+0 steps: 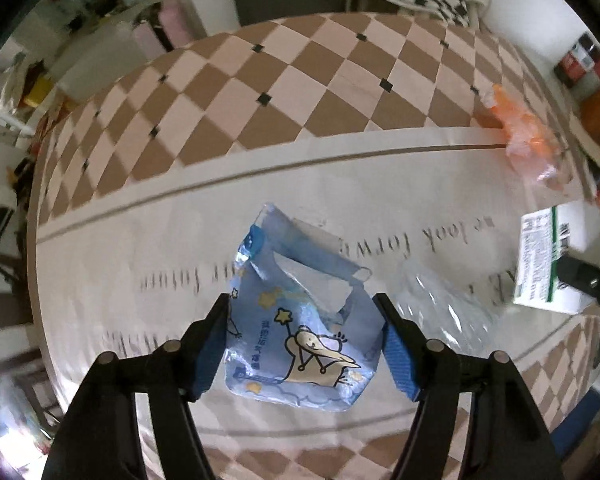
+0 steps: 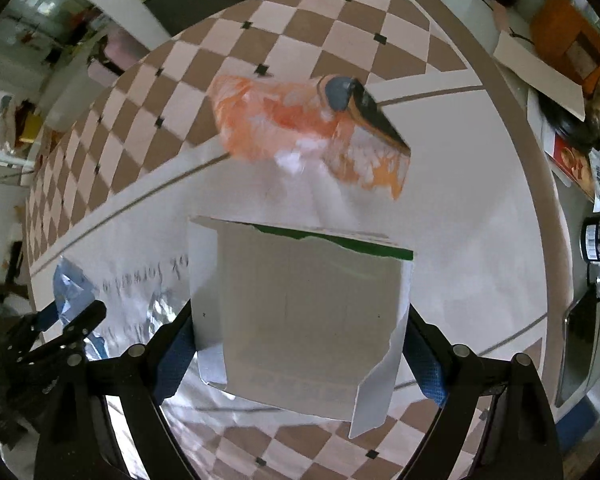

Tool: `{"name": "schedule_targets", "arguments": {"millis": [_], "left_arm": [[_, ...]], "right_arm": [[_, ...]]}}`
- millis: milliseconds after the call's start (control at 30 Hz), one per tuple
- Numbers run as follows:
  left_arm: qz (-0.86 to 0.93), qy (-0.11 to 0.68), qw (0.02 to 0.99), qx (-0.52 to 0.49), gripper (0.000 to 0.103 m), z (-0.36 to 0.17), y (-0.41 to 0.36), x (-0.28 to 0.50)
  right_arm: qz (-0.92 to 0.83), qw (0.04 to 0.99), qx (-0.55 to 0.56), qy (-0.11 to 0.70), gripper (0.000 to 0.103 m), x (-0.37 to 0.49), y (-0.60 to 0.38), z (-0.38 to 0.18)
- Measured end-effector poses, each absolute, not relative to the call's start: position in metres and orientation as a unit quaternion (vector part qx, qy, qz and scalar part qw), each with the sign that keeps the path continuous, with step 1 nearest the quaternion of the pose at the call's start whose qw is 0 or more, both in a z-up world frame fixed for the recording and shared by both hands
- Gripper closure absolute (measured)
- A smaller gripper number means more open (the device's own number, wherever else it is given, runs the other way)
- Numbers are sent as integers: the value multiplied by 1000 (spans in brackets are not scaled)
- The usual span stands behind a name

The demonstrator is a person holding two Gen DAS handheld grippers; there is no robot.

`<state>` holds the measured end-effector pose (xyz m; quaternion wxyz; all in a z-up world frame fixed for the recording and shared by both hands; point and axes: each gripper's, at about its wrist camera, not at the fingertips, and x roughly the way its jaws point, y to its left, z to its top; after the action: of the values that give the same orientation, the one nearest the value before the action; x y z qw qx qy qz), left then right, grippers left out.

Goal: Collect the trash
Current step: 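Carry the snack bag and white box over the bin and release both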

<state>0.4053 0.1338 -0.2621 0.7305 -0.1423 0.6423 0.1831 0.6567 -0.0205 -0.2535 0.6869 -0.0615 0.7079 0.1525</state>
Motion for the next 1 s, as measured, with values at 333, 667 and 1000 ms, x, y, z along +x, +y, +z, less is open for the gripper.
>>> {"name": "schedule_targets", "arguments": {"millis": [333, 667, 1000], "left_arm": [[224, 580, 758, -197, 36, -200, 78, 309], [181, 548, 792, -198, 36, -177, 30, 167], [128, 592, 747, -273, 36, -234, -9, 44]], "right_arm": [[217, 693, -66, 684, 12, 555, -39, -216], [235, 721, -32, 651, 12, 388, -74, -171], [171, 699, 10, 694, 12, 209, -159, -203]]}}
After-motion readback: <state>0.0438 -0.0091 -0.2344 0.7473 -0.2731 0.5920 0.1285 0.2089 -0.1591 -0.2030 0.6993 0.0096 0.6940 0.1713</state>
